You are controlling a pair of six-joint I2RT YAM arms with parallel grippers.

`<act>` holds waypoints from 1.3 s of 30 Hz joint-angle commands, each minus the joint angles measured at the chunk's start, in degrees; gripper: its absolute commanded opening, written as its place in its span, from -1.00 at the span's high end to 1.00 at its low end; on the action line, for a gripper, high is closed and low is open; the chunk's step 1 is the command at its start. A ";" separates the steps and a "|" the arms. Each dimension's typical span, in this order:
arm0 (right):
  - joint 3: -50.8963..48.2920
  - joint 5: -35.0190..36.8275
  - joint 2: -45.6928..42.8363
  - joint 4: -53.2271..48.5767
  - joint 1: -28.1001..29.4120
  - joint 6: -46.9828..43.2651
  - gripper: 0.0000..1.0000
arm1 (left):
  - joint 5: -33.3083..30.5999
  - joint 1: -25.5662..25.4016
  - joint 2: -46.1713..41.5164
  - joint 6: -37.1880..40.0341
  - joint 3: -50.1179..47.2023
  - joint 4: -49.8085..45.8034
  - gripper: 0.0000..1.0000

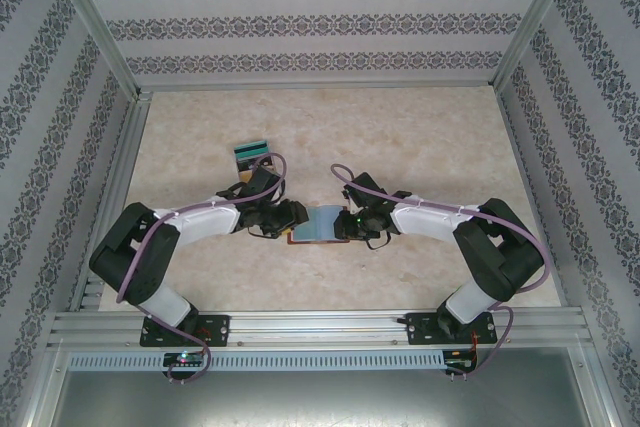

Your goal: Take the credit cards out of the card holder

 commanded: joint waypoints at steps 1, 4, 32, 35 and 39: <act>-0.87 1.16 0.30 0.17 0.66 0.75 0.43 | 0.18 -0.88 1.34 0.98 1.52 0.52 0.02; -0.83 1.12 0.38 0.15 0.72 0.75 0.43 | -0.98 -0.88 1.98 1.29 1.96 -1.23 0.02; 0.05 -0.19 2.79 0.75 0.70 0.49 0.43 | -5.65 -2.99 2.39 4.80 6.37 -8.26 0.02; 0.22 -0.32 3.07 0.81 0.70 0.49 0.43 | -7.57 -2.91 1.11 4.99 6.14 -9.46 0.02; 0.40 -0.52 3.19 0.79 0.72 0.44 0.43 | -8.25 -2.73 1.00 5.56 5.72 -10.07 0.02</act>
